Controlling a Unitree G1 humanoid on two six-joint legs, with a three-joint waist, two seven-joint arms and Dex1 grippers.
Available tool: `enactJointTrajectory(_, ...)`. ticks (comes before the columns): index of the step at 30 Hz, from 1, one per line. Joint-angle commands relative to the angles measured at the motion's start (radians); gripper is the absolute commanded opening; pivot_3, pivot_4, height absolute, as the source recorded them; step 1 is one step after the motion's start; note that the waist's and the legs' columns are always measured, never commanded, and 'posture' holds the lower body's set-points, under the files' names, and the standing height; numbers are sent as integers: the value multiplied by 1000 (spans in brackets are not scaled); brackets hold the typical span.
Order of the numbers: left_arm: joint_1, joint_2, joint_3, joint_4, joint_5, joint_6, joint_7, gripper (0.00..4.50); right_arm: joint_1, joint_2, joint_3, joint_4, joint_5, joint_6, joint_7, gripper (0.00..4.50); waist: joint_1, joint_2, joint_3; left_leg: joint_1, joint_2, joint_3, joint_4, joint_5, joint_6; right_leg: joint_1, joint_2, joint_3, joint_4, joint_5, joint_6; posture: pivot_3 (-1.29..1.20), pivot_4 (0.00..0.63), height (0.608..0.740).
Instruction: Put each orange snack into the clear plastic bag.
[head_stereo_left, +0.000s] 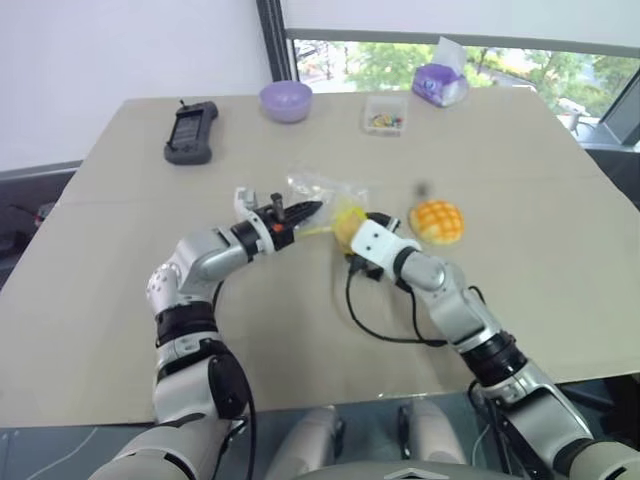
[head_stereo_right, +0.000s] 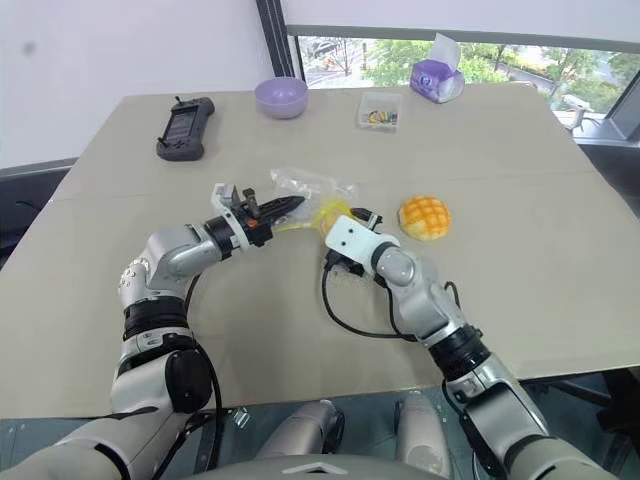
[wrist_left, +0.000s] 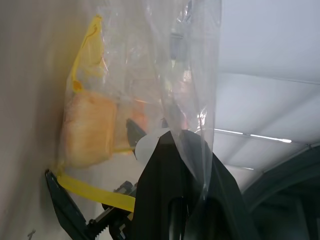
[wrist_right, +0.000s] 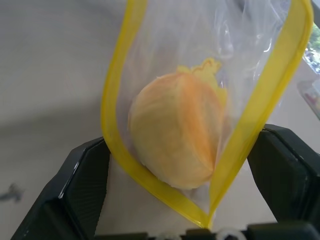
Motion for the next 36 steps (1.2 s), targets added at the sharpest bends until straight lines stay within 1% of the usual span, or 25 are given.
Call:
enactJointTrajectory(1, 12, -9, 4, -49, -26, -13, 8, 103, 21, -1, 17, 46, -20, 39, -14, 4500, 5, 0, 0, 0, 0, 0, 0, 0, 0, 0, 0, 0, 0, 0, 0, 0, 150, 740)
enactJointTrajectory(4, 27, -10, 8, -60, -26, -29, 11, 103, 27, 13, 15, 46, -11, 45, -22, 4500, 8, 0, 0, 1, 0, 1, 0, 0, 0, 0, 1, 1, 0, 0, 0, 0, 150, 740)
enactJointTrajectory(9, 44, -9, 9, -68, -26, -47, 9, 103, 28, 108, -59, 35, 84, 91, -48, 4500, 9, 0, 0, 1, 2, 1, -1, 0, 0, 0, 2, 1, 0, 0, 0, 0, 150, 740)
enactJointTrajectory(14, 51, -14, 12, -78, -26, -56, 7, 103, -6, 64, -50, 180, 17, 11, -160, 4500, 10, 0, 0, 2, 2, 4, -2, 0, 0, -2, 2, 1, 0, 0, 0, 0, 150, 740)
enactJointTrajectory(17, 57, -18, 14, -85, -26, -59, 9, 0, -22, 32, -45, 221, 5, -35, -194, 3631, 19, 0, 0, 2, 2, 4, -2, 0, 0, -1, 2, 1, 0, 1, 0, 0, 150, 740)
enactJointTrajectory(18, 63, -18, 17, -91, -26, -61, 10, 0, -28, 14, -39, 230, -7, -50, -204, 3195, 21, 0, 0, 2, 2, 3, -2, 0, 0, -1, 2, 1, -1, 1, 0, 0, 150, 740)
enactJointTrajectory(19, 72, -16, 20, -95, -26, -64, 10, 0, -35, -6, -29, 235, -24, -65, -210, 2602, 23, 0, 0, 1, 2, 3, -2, 0, 0, -1, 2, 1, -1, 1, 0, 0, 150, 740)
enactJointTrajectory(20, 80, -14, 22, -99, -26, -66, 10, 0, -40, -22, -24, 237, -36, -76, -214, 2385, 24, 0, 0, 1, 1, 3, -2, 0, 0, -1, 2, 1, -1, 1, 0, 0, 150, 740)
enactJointTrajectory(22, 96, -9, 22, -103, -26, -67, 1, 0, -49, -50, -13, 229, -52, -92, -213, 1575, 24, 0, 0, 1, 1, 3, -2, 0, 0, -1, 2, 1, -2, 1, 0, 0, 150, 740)
enactJointTrajectory(23, 108, -1, 16, -103, -26, -66, -4, 0, -54, -64, -11, 220, -59, -97, -213, 1279, 21, 0, 0, 1, 1, 4, -2, 0, 0, -2, 2, 1, -2, 1, 0, 0, 150, 740)
enactJointTrajectory(24, 121, 10, 7, -101, -26, -63, -13, 0, -61, -80, -7, 210, -70, -101, -209, 803, 20, 0, 0, 0, 1, 4, -3, 0, 0, -3, 2, 1, -2, 1, 0, 0, 150, 740)
enactJointTrajectory(26, 152, 48, -28, -100, -14, -42, -51, 0, -76, -116, -2, 183, -96, -106, -192, 269, 16, 0, 0, 0, 1, 4, -5, 0, 0, -4, 2, 1, -2, 1, 0, 0, 150, 740)
enactJointTrajectory(28, 173, 81, -60, -107, 29, -17, -114, 0, -94, -157, 8, 157, -121, -116, -169, 18, 12, 0, 0, 0, 2, 5, -7, 0, 0, -5, 2, 2, -2, 1, 0, 0, 150, 740)
enactJointTrajectory(29, 188, 112, -91, -138, 105, -4, -194, 0, -103, -178, 11, 141, -129, -117, -149, 18, 10, 0, 0, -1, 1, 6, -7, 0, 0, -6, 2, 3, -2, 1, 0, 0, 150, 740)
enactJointTrajectory(31, 238, 194, -199, -292, 353, -60, -459, 0, -119, -227, 18, 100, -142, -121, -90, 18, 6, 0, 1, -1, 1, 8, -10, 0, 0, -8, 3, 5, -3, 1, 0, 0, 150, 740)
enactJointTrajectory(32, 268, 249, -276, -382, 505, -143, -601, 0, -126, -251, 19, 79, -140, -115, -43, 18, 4, 1, 1, -2, 2, 9, -11, 0, 0, -10, 4, 5, -4, 1, 0, 0, 150, 740)
enactJointTrajectory(33, 296, 298, -356, -463, 668, -273, -736, 0, -131, -272, 19, 61, -130, -111, 8, 18, 2, 1, 1, -2, 3, 9, -13, 0, 0, -11, 4, 6, -5, 1, 0, 0, 150, 740)
enactJointTrajectory(35, 332, 384, -494, -548, 961, -525, -919, 0, -147, -291, 4, 40, -99, -94, 77, 18, 2, 3, 3, -3, 5, 11, -16, 0, 0, -11, 5, 6, -8, 1, 0, 0, 150, 740)
enactJointTrajectory(36, 340, 413, -535, -568, 1062, -614, -980, 0, -157, -297, 1, 35, -89, -86, 110, 18, 3, 5, 4, -3, 7, 11, -17, 0, 0, -11, 6, 6, -11, 2, -2, 0, 150, 740)
